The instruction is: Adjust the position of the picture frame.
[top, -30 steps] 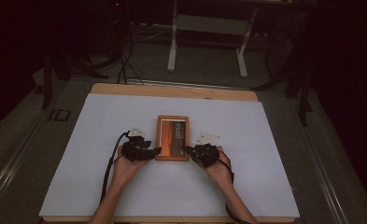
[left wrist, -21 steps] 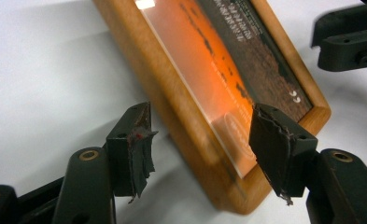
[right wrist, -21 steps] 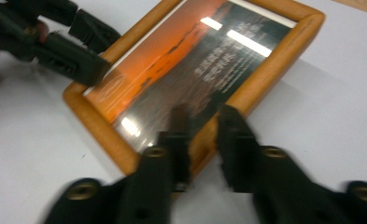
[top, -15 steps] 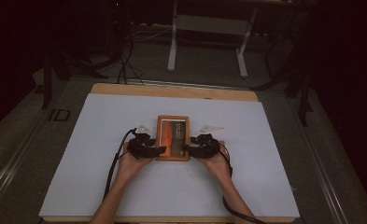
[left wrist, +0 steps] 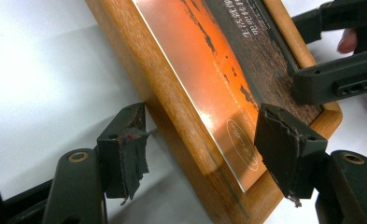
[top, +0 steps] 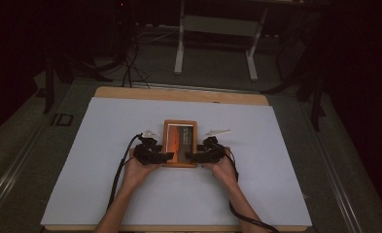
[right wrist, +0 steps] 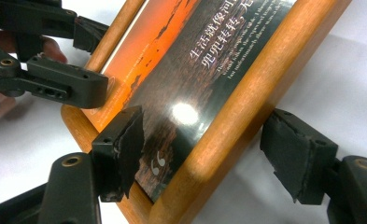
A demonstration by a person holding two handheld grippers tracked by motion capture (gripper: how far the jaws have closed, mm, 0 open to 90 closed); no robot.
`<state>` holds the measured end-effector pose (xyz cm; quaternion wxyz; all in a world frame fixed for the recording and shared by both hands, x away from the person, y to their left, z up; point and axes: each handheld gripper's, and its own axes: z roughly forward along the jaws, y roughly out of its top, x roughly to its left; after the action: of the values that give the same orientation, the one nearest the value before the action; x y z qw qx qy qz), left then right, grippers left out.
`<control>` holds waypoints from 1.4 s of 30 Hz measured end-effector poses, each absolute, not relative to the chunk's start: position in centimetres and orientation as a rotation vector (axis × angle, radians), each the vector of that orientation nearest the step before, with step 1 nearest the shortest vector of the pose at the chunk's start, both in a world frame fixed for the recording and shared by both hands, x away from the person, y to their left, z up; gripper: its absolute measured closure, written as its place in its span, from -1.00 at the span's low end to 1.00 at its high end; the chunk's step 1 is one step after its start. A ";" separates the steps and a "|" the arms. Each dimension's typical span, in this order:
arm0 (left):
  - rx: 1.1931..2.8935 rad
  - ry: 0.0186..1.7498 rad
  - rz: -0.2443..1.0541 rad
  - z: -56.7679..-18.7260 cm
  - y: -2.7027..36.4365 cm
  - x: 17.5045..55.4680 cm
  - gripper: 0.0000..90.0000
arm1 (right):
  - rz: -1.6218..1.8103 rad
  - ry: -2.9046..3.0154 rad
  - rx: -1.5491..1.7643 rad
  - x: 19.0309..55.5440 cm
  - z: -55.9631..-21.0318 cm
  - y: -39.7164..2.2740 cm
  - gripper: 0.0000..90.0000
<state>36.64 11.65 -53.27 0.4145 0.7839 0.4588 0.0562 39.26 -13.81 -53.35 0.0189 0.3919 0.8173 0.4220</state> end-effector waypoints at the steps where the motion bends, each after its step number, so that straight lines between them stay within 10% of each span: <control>1: 1.969 1.155 0.138 -53.3 11.7 36.7 -0.23 | 1.331 2.554 1.237 39.4 -53.5 -13.8 -0.32; 42: 1.912 1.237 -0.019 -53.5 11.0 37.1 -0.17 | 1.436 2.531 1.406 39.2 -53.6 -16.2 0.09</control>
<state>37.05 11.02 -53.48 0.4187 0.7625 0.4932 -0.0074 39.23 -16.17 -53.55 -0.0449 0.4347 0.7823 0.4439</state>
